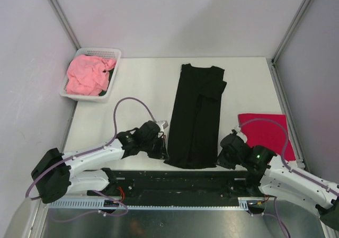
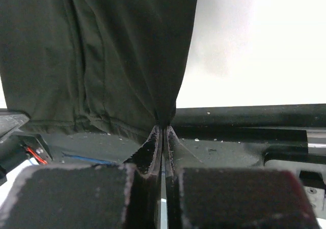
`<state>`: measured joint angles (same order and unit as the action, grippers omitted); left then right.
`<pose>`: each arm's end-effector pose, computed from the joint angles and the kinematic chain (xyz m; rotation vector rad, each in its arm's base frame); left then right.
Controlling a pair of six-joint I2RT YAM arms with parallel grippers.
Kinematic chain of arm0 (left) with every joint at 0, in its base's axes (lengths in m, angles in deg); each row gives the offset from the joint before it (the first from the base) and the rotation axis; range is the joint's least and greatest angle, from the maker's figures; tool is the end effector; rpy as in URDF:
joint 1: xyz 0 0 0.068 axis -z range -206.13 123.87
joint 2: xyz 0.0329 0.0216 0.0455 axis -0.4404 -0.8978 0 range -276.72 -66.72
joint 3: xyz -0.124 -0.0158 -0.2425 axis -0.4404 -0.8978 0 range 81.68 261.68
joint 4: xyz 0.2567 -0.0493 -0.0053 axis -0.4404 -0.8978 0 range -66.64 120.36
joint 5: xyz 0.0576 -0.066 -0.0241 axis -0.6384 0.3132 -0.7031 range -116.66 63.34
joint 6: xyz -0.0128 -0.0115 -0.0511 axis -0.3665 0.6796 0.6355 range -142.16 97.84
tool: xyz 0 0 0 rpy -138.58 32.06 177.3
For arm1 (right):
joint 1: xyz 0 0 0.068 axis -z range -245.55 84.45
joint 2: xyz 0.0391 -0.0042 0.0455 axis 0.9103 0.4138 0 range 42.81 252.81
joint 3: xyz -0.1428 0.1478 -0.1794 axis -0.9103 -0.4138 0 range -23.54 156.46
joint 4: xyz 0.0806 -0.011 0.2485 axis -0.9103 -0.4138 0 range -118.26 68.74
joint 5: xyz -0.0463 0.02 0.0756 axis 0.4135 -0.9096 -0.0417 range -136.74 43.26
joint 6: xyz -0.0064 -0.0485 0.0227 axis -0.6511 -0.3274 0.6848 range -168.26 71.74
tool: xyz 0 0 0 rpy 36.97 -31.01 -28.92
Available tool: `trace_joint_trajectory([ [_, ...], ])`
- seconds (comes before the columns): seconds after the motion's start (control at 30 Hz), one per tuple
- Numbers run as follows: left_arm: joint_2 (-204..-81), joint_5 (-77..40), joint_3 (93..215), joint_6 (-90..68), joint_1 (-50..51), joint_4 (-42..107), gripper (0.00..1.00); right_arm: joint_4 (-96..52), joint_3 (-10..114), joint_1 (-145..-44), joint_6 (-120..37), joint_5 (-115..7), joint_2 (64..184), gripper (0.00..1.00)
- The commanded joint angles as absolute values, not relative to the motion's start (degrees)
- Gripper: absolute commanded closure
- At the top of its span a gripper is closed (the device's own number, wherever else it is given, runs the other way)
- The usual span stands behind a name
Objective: Fold and stack the t-shirts
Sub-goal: Grab the bottom of the folded rectangular tshirt with both arms, then fold the folded rectangular tshirt in 1/3 of the way
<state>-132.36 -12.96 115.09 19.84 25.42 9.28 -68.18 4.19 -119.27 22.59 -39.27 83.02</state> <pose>0.1272 -0.1738 0.1871 0.3365 2.7173 -0.8861 0.0784 0.0990 0.1954 0.4538 2.6851 0.5768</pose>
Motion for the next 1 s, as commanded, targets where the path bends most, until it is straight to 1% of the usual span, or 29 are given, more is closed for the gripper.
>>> trace_joint_trajectory([
  [0.0, -134.53, -14.81, 122.94, 20.28, 23.80, 7.72, 1.00, -71.13, 11.01, -113.02, 16.82, -38.42, 85.28, 1.00],
  [0.17, -143.99, -17.06, 134.44, 18.60, 19.98, 7.80, 1.00, -62.52, 18.30, -98.72, 3.67, -43.94, 96.51, 1.00],
  [0.3, -153.66, -17.80, 143.82, 17.07, 16.11, 7.93, 1.00, -56.39, 26.08, -91.65, -2.98, -45.40, 108.94, 1.00],
  [0.4, -160.40, -17.63, 150.55, 15.96, 12.98, 7.82, 1.00, -52.25, 31.45, -88.20, -6.02, -45.54, 118.04, 1.00],
  [0.6, -173.45, -17.10, 163.92, 13.25, 7.98, 7.81, 1.00, -45.49, 40.52, -82.25, -9.29, -46.02, 131.67, 1.00],
  [0.8, -185.12, -15.02, 175.48, 11.92, 5.03, 7.36, 1.00, -43.22, 47.60, -77.78, -10.42, -49.51, 141.37, 1.00],
  [0.97, -190.38, -14.18, 182.24, 11.38, 4.09, 7.00, 1.00, -42.74, 51.06, -76.12, -10.61, -50.80, 146.25, 1.00],
])
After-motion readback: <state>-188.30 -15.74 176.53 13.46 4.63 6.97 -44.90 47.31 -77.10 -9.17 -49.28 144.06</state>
